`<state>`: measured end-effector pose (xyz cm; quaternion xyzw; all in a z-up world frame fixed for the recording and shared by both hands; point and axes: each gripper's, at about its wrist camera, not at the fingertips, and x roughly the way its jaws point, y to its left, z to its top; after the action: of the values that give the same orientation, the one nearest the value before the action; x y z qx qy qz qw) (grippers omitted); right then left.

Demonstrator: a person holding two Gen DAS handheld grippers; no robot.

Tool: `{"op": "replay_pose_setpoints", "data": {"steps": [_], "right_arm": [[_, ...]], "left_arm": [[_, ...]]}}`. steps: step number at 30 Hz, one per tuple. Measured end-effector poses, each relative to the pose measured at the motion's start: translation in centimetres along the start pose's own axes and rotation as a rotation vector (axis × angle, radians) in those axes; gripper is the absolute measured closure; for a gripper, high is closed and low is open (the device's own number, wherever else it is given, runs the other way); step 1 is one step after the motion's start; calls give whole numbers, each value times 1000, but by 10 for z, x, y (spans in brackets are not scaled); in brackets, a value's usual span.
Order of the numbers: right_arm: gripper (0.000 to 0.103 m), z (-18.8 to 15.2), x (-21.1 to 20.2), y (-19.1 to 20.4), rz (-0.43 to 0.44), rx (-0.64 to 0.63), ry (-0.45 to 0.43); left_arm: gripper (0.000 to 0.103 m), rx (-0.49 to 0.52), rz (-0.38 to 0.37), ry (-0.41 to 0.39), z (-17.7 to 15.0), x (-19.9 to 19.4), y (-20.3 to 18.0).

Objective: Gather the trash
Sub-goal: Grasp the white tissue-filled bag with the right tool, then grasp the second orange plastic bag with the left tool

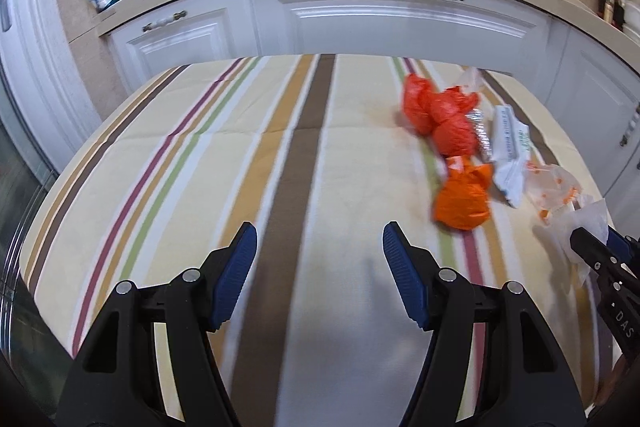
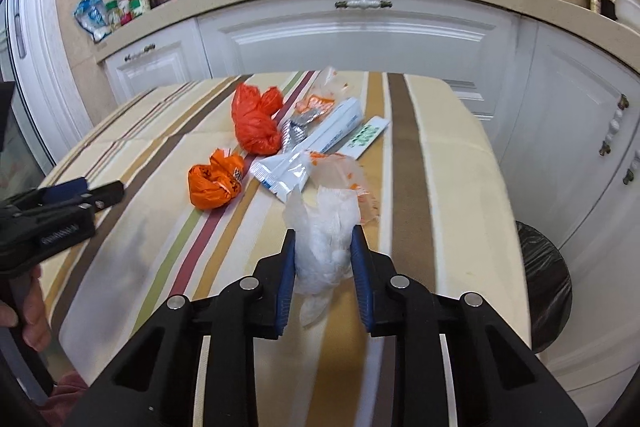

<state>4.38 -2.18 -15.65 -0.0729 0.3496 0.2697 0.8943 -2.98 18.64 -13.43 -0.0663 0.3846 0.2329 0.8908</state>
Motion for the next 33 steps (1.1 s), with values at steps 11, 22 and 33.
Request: {"op": "replay_pose_setpoints", "data": {"steps": [11,22,33], "right_arm": [[76,-5,-37,-59,-152,79,-70],[76,-9,-41,-112,-228,173,-94],[76,-11,-38,-123,-237,190,-95]], "left_arm": [[39,112,-66,-22,8,14,-74],[42,122,-57,34,19,48,-96],[60,138,-53,27,14,42,-93]]}}
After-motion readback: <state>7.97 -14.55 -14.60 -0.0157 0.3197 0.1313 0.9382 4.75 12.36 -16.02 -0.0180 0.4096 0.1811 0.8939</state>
